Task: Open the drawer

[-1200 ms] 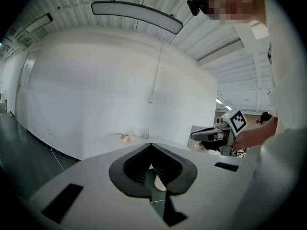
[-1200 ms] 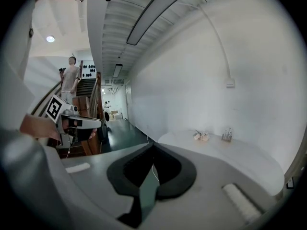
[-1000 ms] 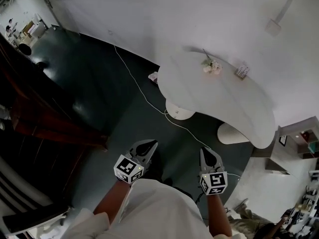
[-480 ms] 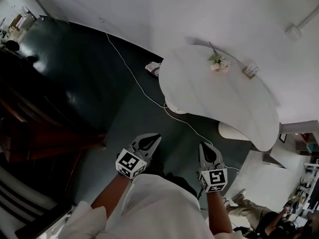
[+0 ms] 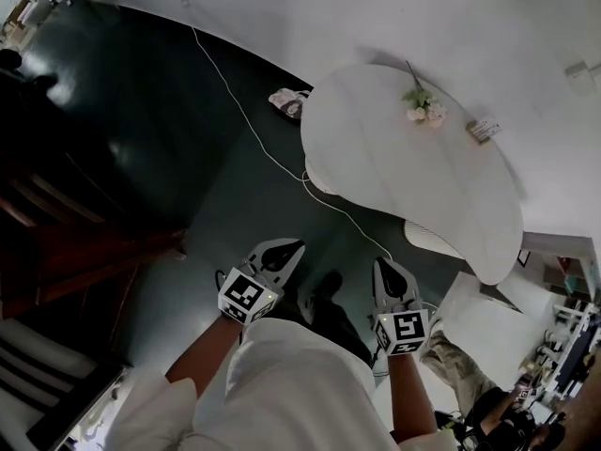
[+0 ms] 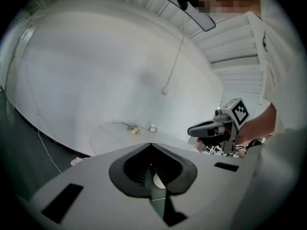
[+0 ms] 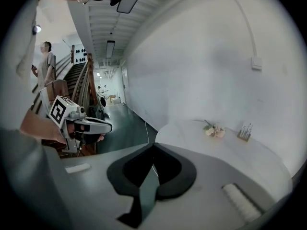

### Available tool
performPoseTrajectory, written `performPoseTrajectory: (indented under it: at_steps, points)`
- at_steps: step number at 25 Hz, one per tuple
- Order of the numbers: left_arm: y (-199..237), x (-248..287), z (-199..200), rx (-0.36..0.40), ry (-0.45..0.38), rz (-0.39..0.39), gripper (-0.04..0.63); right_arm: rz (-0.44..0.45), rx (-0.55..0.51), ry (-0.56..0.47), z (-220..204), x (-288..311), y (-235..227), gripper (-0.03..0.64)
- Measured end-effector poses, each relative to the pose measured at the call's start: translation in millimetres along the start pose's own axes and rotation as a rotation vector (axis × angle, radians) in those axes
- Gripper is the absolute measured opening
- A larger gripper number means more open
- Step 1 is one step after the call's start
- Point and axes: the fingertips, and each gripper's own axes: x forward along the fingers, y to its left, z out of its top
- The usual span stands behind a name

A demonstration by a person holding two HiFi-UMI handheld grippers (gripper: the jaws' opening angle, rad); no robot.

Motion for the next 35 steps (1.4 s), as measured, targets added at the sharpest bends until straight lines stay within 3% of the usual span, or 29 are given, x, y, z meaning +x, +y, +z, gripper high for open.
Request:
performPoseTrajectory:
  at_steps: [6,17,35]
  points:
    - [12,11,-13,-0.043,-0.010,0.058,0.003,0.072,-0.028,0.046,-10,23,-9,0.011]
    - [28,50,-51,-0.152,-0.037,0.249,0.003,0.250,-0.066,0.119,-44,80,-45,0.011]
    - [87,122,-167,-0.242,-0.083,0.324,0.005,0.304,-0.138,0.233,-165,178,-65,0.011]
